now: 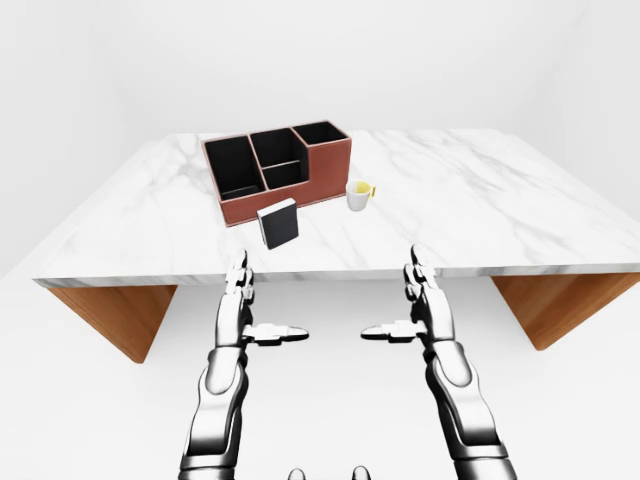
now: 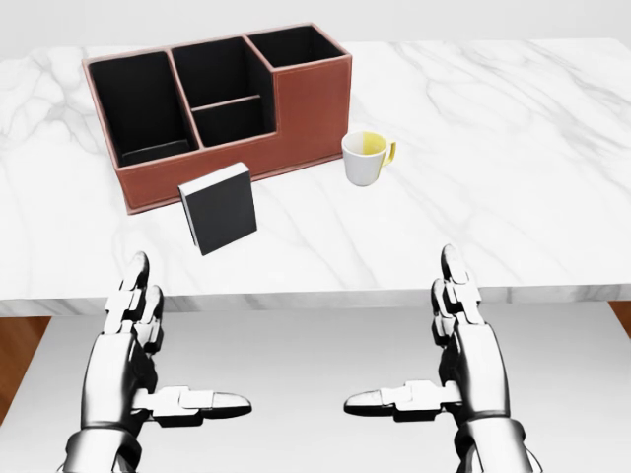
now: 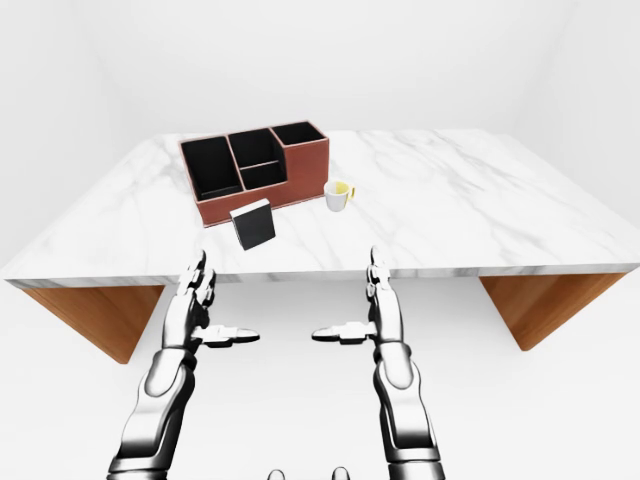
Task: Pick up the book and place it in the front compartment of the caddy.
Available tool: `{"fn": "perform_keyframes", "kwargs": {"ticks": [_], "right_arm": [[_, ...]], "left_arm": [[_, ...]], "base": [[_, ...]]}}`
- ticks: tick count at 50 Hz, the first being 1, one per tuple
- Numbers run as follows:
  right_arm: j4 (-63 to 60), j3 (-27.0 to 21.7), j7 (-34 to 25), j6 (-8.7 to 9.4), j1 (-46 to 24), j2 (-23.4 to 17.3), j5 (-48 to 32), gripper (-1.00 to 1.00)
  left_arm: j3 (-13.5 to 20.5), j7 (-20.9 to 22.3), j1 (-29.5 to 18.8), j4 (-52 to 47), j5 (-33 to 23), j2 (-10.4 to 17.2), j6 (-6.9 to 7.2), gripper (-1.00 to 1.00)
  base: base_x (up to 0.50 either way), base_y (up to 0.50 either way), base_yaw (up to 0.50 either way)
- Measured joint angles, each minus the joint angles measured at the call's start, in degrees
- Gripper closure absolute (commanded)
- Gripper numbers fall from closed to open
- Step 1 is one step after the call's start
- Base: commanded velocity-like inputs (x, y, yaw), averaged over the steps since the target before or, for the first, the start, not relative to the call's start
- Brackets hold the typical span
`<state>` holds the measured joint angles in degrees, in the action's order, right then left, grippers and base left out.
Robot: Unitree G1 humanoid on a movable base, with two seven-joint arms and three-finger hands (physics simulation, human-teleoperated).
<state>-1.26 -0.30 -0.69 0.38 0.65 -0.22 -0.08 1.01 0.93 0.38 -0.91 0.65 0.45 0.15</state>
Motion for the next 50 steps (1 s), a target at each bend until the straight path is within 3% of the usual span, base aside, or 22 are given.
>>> {"fn": "perform_keyframes", "kwargs": {"ticks": [14,25,38,50], "right_arm": [[-8.97,1.23,-0.48,1.67,5.06,0.07,-2.00,-1.00],[-19.81,3.81,0.57,2.79,11.79,-0.03,-4.16,-1.00],[-28.03,6.89,1.69,2.92,17.02,-1.04,-4.70,-1.00],[-30.52,7.90,2.00,2.70,18.71,-1.63,-4.72,-1.00]], "left_arm": [[0.88,2.53,4.88,-7.86,0.64,0.33,0.36,-1.00],[2.66,5.95,10.68,-18.30,2.87,0.03,2.23,-1.00],[4.59,9.40,15.43,-26.36,4.80,-0.91,3.56,-1.00],[5.35,11.18,17.66,-29.58,5.50,-1.55,4.08,-1.00]], "base": [[0.00,0.00,0.00],[0.00,0.00,0.00],[0.00,0.00,0.00],[0.49,-0.12,0.00]]}}
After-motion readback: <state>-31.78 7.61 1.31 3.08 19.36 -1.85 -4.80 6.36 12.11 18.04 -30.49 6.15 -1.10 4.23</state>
